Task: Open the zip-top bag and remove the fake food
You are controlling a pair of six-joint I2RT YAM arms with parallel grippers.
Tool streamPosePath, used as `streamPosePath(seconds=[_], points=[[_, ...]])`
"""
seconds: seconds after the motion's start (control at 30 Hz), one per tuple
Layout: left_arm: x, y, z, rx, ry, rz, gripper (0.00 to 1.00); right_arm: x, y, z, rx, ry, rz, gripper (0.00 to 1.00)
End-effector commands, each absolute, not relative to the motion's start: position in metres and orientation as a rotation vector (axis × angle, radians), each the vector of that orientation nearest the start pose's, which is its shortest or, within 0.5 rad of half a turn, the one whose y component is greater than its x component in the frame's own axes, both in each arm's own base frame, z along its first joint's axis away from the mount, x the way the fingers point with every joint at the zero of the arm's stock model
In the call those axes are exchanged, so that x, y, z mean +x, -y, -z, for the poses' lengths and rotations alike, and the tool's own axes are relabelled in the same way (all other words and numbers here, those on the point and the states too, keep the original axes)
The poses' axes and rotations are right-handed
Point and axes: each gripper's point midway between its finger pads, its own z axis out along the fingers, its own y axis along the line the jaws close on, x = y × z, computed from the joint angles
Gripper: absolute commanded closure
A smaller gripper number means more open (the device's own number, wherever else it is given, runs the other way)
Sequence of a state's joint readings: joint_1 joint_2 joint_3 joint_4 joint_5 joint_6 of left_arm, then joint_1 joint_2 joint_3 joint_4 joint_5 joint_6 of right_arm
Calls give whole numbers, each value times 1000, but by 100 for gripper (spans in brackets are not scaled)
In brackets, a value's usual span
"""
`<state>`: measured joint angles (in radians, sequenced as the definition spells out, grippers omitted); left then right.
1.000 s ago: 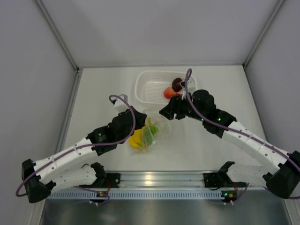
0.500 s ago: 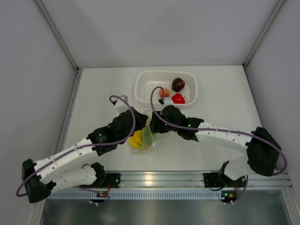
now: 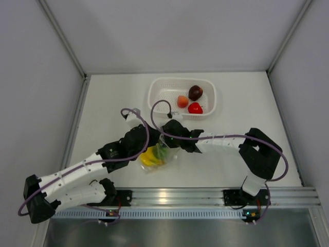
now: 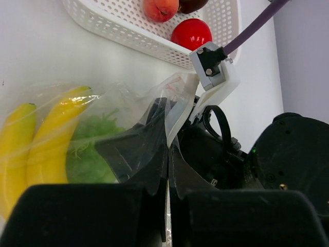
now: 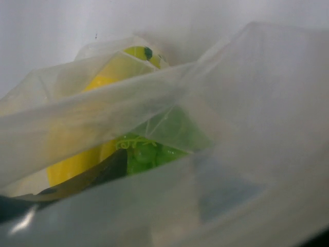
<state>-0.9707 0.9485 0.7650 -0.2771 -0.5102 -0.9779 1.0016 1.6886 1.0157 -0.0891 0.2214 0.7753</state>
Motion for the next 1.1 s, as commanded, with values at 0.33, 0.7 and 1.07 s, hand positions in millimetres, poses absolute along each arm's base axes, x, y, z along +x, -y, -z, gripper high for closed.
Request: streamPosePath(seconds=[0.33, 0.7, 1.07], points=[[229, 232, -204, -361, -1999, 739, 100, 242, -396, -47, -172, -2428, -670, 32], [230, 228, -192, -354, -2017, 697, 100, 244, -396, -32, -190, -2443, -612, 65], [231, 220, -187, -368, -2006, 660, 100, 243, -390, -85, -222, -2330, -692, 100]])
